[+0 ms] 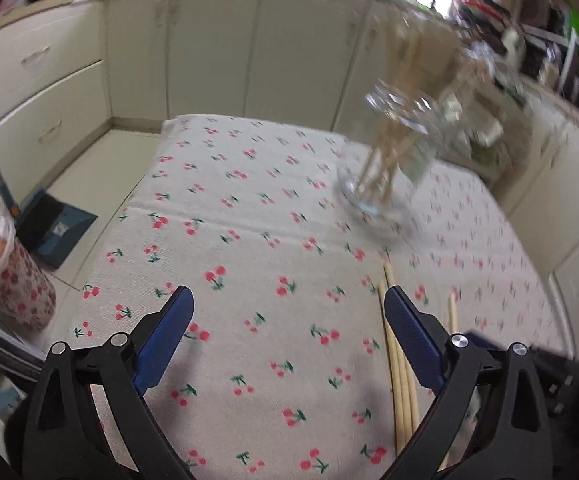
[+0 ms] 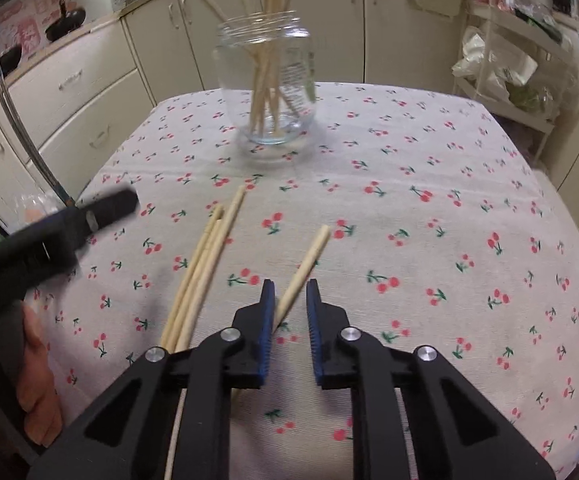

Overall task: Organize utensils
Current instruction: 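Lower both tools to the stick pile and grasp a stick with each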

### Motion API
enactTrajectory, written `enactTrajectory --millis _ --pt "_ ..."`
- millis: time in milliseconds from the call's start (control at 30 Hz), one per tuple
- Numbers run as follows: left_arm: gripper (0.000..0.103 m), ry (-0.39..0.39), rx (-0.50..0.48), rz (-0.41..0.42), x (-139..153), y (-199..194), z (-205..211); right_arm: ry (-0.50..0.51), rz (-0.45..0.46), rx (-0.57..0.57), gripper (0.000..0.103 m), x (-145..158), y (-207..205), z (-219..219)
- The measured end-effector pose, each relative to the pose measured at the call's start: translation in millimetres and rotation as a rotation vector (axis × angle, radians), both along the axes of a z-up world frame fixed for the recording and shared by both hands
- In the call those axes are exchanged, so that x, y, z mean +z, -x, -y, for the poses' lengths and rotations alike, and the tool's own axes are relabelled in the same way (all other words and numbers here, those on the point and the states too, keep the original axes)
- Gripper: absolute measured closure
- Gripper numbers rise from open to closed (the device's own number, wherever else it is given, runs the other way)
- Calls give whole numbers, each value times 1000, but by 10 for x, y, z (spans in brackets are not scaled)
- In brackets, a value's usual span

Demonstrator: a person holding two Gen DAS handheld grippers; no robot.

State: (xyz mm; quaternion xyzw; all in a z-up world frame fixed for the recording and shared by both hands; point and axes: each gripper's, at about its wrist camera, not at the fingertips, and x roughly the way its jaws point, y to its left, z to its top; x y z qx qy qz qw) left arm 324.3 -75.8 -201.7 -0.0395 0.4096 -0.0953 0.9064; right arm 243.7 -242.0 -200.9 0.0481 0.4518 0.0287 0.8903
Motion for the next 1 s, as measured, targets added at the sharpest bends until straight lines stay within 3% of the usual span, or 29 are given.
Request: enactTrajectory --millis 200,367,567,667,800,867,1000 --pt "11 -124 -69 -52 -106 36 311 -72 8 -8 86 -11 62 141" --pt "11 -163 -66 -109 -209 20 362 -114 9 -4 86 -14 73 185" --pt "12 -215 -50 -106 -216 8 397 -119 -4 55 86 -14 -15 148" --pt "27 -224 -78 -111 -215 -35 455 -99 -8 105 86 -13 -70 108" --pt "59 -205 -152 -115 -178 -100 564 -96 -21 113 90 -12 -105 162" --pt "69 -195 -180 -124 -164 -128 613 -116 -32 95 90 -13 -128 233" --pt "75 -179 -198 -142 -154 -155 654 -112 -51 100 90 -5 -187 211"
